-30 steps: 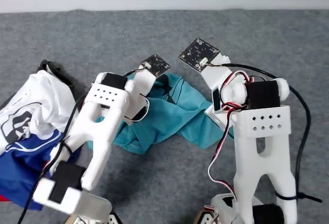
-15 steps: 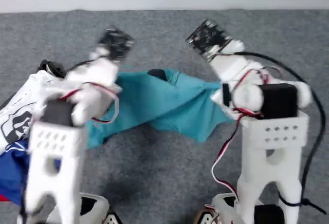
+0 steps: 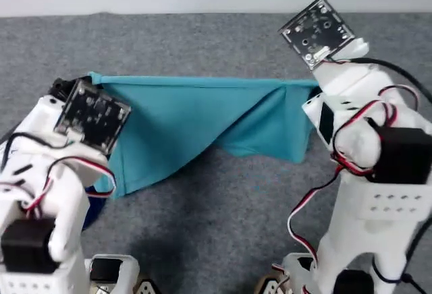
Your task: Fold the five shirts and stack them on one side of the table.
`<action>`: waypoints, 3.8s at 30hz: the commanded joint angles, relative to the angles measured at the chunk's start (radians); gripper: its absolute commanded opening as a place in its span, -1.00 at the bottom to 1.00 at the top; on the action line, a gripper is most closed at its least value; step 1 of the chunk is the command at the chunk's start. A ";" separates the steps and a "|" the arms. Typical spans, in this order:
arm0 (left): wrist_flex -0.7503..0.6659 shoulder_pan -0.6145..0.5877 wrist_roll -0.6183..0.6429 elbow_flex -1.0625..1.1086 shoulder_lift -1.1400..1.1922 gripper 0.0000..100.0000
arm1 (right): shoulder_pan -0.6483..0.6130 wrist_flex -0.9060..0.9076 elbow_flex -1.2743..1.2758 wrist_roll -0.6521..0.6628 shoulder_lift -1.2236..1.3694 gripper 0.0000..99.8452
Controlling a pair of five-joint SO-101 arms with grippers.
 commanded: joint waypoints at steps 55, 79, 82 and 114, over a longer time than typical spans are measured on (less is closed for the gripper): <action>0.181 -0.356 -0.190 -0.147 0.416 -0.99 | -0.507 -0.283 0.109 -0.344 0.699 -0.67; 0.181 -0.364 -0.187 -0.035 0.414 -0.99 | -0.740 -0.501 -0.051 -0.637 1.035 -0.64; 0.183 -0.364 -0.187 -0.035 0.414 -0.99 | -0.740 -0.492 -0.052 -0.637 1.067 -0.69; 0.213 -0.359 -0.152 -0.036 0.413 -0.99 | -0.575 0.028 -0.160 -0.453 0.997 -0.85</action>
